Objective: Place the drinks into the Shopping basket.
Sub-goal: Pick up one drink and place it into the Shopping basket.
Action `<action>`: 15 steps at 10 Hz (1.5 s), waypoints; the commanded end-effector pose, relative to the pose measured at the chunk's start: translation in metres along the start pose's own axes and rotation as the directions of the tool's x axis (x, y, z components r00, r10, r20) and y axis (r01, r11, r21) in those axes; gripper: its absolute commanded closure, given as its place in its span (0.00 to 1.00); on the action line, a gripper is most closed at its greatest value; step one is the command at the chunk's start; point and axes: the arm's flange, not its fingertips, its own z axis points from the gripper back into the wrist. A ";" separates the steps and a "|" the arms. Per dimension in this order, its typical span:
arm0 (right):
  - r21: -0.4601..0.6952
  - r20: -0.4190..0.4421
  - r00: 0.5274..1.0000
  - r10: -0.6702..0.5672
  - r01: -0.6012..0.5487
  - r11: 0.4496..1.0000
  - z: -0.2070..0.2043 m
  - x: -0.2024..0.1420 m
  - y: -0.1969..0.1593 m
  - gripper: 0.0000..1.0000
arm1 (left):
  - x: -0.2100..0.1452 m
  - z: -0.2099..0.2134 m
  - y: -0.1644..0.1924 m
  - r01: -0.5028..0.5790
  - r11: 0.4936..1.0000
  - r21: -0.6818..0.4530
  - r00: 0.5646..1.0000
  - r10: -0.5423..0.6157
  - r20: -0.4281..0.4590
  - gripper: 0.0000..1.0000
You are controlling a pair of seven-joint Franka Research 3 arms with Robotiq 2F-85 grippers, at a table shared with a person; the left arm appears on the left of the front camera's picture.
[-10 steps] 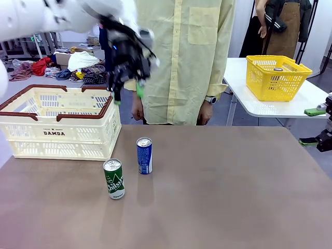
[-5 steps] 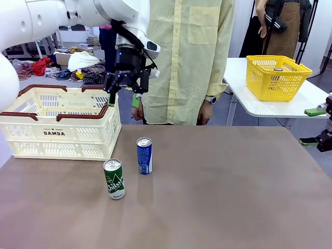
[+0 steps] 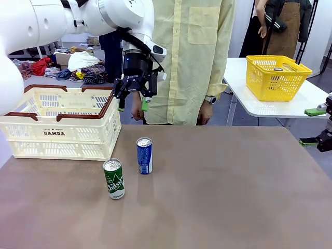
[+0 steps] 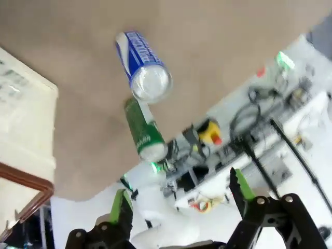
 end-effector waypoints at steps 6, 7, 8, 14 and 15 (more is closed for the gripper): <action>-0.010 -0.015 1.000 -0.004 0.004 1.000 0.004 -0.001 0.002 0.00 | -0.089 -0.134 -0.049 -0.610 0.792 0.008 0.649 0.495 0.577 0.00; -0.010 -0.015 1.000 -0.004 0.004 1.000 0.004 -0.001 0.002 0.00 | -0.088 -0.143 -0.047 -0.602 0.798 0.017 0.655 0.481 0.582 0.00; -0.010 -0.015 1.000 -0.004 0.004 1.000 0.004 -0.001 0.002 0.00 | -0.081 -0.147 -0.044 -0.537 0.843 0.026 0.686 0.418 0.596 0.00; -0.010 -0.015 1.000 -0.004 0.004 1.000 0.004 -0.001 0.002 0.00 | -0.081 -0.136 -0.056 -0.582 0.813 0.005 0.666 0.474 0.576 0.00; -0.010 -0.015 1.000 -0.004 0.004 1.000 0.004 -0.001 0.002 0.00 | -0.067 -0.121 -0.047 -0.572 0.820 -0.006 0.661 0.466 0.589 0.00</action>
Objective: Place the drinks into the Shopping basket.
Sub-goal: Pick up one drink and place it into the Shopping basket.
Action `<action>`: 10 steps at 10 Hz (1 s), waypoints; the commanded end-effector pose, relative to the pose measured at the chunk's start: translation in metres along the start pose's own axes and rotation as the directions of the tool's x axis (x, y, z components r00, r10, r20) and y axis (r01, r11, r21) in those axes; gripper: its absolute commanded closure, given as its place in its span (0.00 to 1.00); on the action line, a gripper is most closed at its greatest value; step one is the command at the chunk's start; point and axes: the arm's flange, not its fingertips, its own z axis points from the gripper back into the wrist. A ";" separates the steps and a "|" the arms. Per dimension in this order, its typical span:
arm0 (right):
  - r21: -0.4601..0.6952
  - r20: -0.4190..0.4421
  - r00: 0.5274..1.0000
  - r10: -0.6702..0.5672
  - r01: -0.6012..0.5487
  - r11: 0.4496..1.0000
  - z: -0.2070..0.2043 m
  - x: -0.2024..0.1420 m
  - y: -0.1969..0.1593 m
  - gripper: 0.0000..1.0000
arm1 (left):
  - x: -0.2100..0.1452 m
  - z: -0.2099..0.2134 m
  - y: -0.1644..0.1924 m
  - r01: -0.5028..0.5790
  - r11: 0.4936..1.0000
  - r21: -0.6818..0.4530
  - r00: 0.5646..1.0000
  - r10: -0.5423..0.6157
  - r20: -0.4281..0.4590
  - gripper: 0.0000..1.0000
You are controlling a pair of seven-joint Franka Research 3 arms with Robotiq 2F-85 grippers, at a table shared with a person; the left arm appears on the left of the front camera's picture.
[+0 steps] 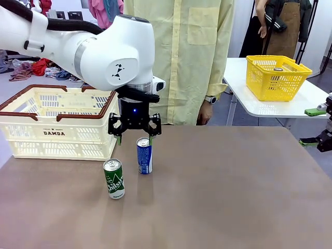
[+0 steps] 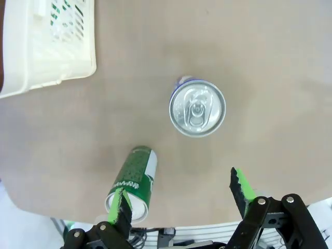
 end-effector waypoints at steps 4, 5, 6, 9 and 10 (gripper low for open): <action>-0.010 -0.014 1.000 -0.004 0.003 1.000 0.004 -0.001 0.002 0.00 | 0.076 -0.029 0.002 0.093 0.991 -0.092 0.995 -0.097 -0.037 0.00; -0.010 -0.014 1.000 -0.004 0.003 1.000 0.004 -0.001 0.002 0.00 | 0.080 -0.034 0.003 0.127 0.985 -0.117 0.990 -0.134 -0.052 0.00; -0.010 -0.014 1.000 -0.004 0.003 1.000 0.004 -0.001 0.002 0.00 | 0.082 -0.039 0.002 0.143 0.980 -0.137 0.986 -0.154 -0.067 0.00; -0.010 -0.014 1.000 -0.004 0.003 1.000 0.004 -0.001 0.002 0.00 | 0.087 -0.064 -0.004 0.127 0.983 -0.135 0.975 -0.148 -0.165 0.00; -0.010 -0.014 1.000 -0.004 0.003 1.000 0.004 -0.001 0.002 0.00 | 0.086 -0.069 -0.006 0.132 0.981 -0.144 0.973 -0.157 -0.172 0.00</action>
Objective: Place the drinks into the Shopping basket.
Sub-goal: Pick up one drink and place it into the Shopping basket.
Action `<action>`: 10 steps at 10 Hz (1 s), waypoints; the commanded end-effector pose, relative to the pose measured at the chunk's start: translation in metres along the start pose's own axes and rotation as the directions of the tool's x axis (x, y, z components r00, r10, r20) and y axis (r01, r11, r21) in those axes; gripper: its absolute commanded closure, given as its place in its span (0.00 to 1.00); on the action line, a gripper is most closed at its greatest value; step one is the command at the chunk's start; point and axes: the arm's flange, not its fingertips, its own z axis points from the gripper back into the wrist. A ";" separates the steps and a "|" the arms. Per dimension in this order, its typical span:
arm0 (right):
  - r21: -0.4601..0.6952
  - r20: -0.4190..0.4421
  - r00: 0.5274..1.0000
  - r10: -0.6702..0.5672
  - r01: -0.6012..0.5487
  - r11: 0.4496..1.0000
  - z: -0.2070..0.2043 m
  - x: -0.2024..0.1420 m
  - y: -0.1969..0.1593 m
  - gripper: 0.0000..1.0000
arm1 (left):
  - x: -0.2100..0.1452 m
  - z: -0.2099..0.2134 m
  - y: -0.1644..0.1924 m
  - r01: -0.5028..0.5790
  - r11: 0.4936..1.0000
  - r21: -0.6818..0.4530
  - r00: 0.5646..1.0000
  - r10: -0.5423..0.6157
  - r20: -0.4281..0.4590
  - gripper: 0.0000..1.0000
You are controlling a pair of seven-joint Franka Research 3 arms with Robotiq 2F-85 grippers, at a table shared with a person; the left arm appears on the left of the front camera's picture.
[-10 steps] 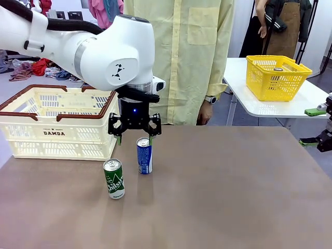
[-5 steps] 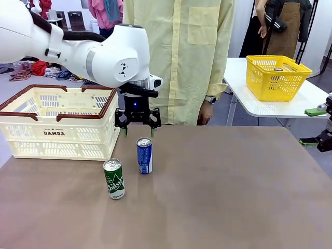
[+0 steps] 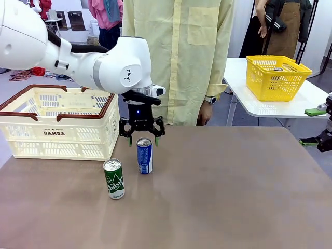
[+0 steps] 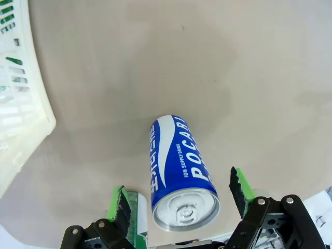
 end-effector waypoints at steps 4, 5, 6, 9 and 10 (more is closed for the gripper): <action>-0.010 -0.014 1.000 -0.004 0.003 1.000 0.004 -0.001 0.002 0.00 | 0.001 -0.022 -0.005 -0.031 0.999 0.012 0.998 0.032 -0.058 0.00; -0.010 -0.014 1.000 -0.004 0.003 1.000 0.004 -0.001 0.002 0.00 | 0.003 -0.027 -0.004 -0.067 0.997 0.027 0.995 0.069 -0.068 0.00; -0.010 -0.014 1.000 -0.004 0.003 1.000 0.004 -0.001 0.002 0.00 | 0.003 -0.032 -0.004 -0.066 0.997 0.027 0.995 0.068 -0.075 0.00; -0.010 -0.014 1.000 -0.004 0.003 1.000 0.004 -0.001 0.002 0.00 | 0.003 -0.033 -0.004 -0.047 0.999 0.007 0.996 0.047 -0.081 0.00; -0.010 -0.014 1.000 -0.004 0.003 1.000 0.004 -0.001 0.002 0.00 | 0.003 -0.033 -0.004 -0.043 0.999 0.008 0.996 0.044 -0.080 0.00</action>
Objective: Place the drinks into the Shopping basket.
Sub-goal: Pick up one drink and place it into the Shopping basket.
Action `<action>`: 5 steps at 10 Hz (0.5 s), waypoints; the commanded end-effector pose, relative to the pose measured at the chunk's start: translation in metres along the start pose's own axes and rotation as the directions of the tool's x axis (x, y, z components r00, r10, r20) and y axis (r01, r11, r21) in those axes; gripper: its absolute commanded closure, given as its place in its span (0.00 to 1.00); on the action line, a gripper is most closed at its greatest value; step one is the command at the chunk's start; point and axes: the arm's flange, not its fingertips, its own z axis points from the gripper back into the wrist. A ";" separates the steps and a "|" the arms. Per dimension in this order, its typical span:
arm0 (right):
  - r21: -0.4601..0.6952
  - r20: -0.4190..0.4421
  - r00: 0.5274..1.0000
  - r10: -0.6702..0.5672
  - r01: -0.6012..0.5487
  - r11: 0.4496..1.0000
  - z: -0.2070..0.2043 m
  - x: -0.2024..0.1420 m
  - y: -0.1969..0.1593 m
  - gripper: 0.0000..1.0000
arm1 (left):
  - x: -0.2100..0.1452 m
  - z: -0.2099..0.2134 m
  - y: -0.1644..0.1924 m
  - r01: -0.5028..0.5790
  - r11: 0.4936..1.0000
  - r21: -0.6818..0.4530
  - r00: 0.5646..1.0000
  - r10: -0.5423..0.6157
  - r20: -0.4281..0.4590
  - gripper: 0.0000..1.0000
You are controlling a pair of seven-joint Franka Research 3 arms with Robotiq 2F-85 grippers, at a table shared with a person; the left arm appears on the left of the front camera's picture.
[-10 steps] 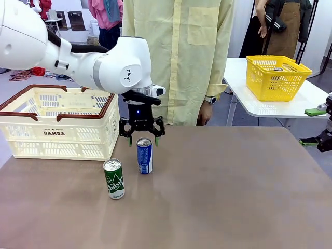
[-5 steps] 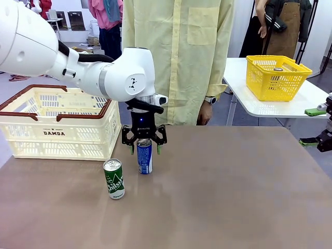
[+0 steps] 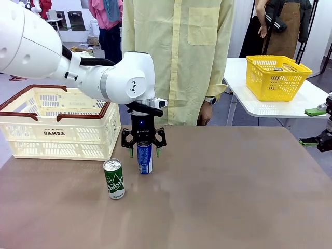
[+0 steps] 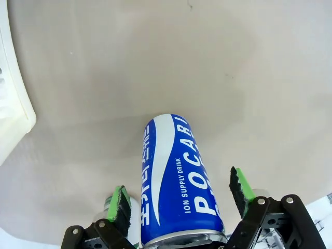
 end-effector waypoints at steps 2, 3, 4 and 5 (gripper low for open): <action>-0.010 -0.014 1.000 -0.004 0.003 1.000 0.004 -0.001 0.002 0.00 | -0.002 0.002 -0.001 0.008 1.000 0.007 1.000 -0.008 -0.007 0.60; -0.010 -0.014 1.000 -0.004 0.003 1.000 0.004 -0.001 0.002 0.00 | -0.004 0.002 -0.003 0.013 1.000 0.010 1.000 -0.013 -0.006 1.00; -0.010 -0.014 1.000 -0.004 0.003 1.000 0.004 -0.001 0.002 0.00 | -0.006 0.003 -0.003 0.014 1.000 0.011 1.000 -0.014 -0.003 1.00; -0.010 -0.014 1.000 -0.004 0.003 1.000 0.004 -0.001 0.002 0.00 | -0.007 0.004 -0.003 0.012 1.000 0.013 1.000 -0.012 0.000 1.00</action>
